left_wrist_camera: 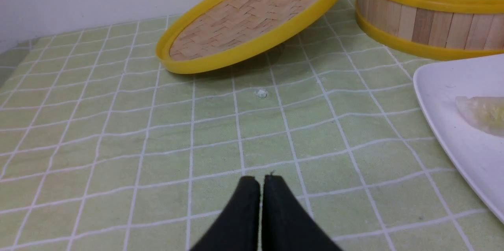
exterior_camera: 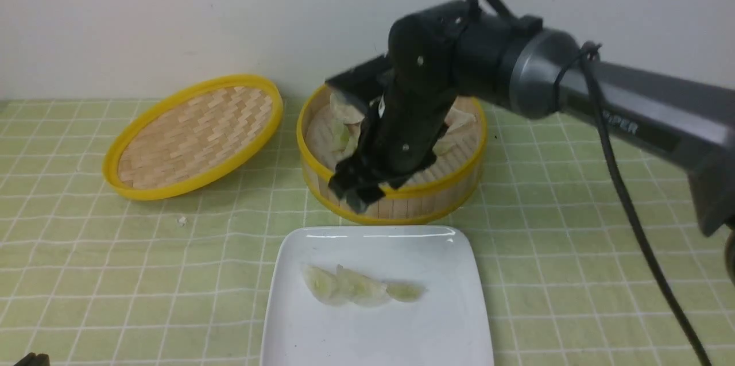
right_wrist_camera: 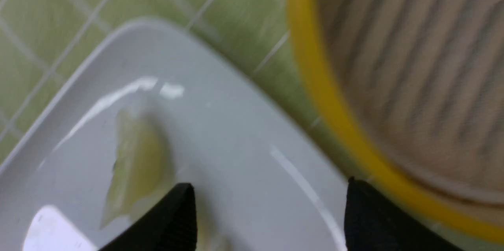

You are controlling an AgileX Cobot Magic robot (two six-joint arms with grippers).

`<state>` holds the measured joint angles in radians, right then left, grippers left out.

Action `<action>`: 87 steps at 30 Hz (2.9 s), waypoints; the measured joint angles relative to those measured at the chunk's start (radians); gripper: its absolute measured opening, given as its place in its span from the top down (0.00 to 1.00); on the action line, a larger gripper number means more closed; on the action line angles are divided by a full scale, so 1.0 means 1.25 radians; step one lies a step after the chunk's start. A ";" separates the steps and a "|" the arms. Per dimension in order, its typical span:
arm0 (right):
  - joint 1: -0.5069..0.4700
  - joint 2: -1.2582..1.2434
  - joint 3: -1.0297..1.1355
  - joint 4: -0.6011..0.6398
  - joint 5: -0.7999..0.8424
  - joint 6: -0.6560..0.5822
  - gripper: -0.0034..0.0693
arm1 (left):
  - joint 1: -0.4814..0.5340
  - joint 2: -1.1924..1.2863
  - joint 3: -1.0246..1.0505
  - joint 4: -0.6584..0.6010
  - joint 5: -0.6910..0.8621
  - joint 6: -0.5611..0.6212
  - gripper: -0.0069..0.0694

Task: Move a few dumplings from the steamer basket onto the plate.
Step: Use the right arm to put the dumpling into the plate, then use the right arm to grab a dumpling from inside the steamer, then use the right arm to put the dumpling into the plate

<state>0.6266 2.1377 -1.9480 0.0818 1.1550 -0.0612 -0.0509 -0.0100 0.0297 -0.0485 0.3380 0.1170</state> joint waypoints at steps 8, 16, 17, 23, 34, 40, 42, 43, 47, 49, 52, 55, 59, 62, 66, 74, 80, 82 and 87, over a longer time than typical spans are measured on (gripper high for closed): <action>-0.126 0.055 -0.099 -0.029 -0.088 0.004 0.33 | 0.000 0.000 0.000 0.000 0.000 0.000 0.92; -0.167 0.147 -0.100 -0.036 -0.163 -0.015 0.33 | 0.000 0.000 0.000 0.000 0.000 0.000 0.92; -0.167 0.164 -0.100 -0.036 -0.184 -0.034 0.33 | 0.000 0.000 0.000 0.000 0.000 0.000 0.92; -0.167 0.209 -0.103 -0.043 -0.219 -0.053 0.33 | 0.000 0.000 0.000 0.000 0.000 0.000 0.92; -0.165 0.216 -0.110 -0.065 -0.180 -0.059 0.71 | 0.000 0.000 0.000 0.000 0.000 0.000 0.92; -0.165 0.193 -0.115 -0.065 -0.139 -0.059 0.70 | 0.000 0.000 0.000 0.000 0.000 0.000 0.92; -0.165 0.173 -0.131 -0.065 -0.111 -0.059 0.70 | 0.000 0.000 0.000 0.000 0.000 0.000 0.92; -0.165 0.164 -0.141 -0.065 -0.097 -0.059 0.70 | 0.000 0.000 0.000 0.000 0.000 0.000 0.92; -0.164 0.113 -0.192 -0.056 0.000 -0.056 0.70 | 0.000 0.000 0.000 0.000 0.000 0.000 0.92; -0.164 0.085 -0.211 -0.034 0.046 -0.056 0.70 | 0.000 0.000 0.000 0.000 0.000 0.000 0.92; -0.164 0.032 -0.199 0.019 0.065 -0.056 0.70 | 0.000 0.000 0.000 0.000 0.000 0.000 0.92; -0.155 -0.031 -0.134 0.076 0.068 -0.060 0.70 | 0.000 0.000 0.000 0.000 0.000 0.000 0.92; -0.114 -0.121 0.040 0.120 0.070 -0.070 0.70 | 0.000 0.000 0.000 0.000 0.000 0.000 0.92; -0.087 -0.135 0.125 0.126 0.070 -0.072 0.70 | 0.000 0.000 0.000 0.000 0.000 0.000 0.92; -0.040 -0.126 0.248 0.124 0.062 -0.055 0.70 | 0.000 0.000 0.000 0.000 0.000 0.000 0.92; -0.020 -0.075 0.297 0.091 -0.012 -0.041 0.70 | 0.000 0.000 0.000 0.000 0.000 0.000 0.92; -0.020 -0.059 0.296 0.017 -0.031 0.011 0.54 | 0.000 0.000 0.000 0.000 0.000 0.000 0.92; -0.020 -0.057 0.289 0.005 -0.034 0.039 0.45 | 0.000 0.000 0.000 0.000 0.000 0.000 0.92; -0.020 -0.057 0.218 -0.004 -0.034 0.049 0.24 | 0.000 0.000 0.000 0.000 0.000 0.000 0.92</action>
<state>0.6015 2.0665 -1.6754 0.0771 1.1130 0.0000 -0.0509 -0.0100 0.0297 -0.0485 0.3380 0.1170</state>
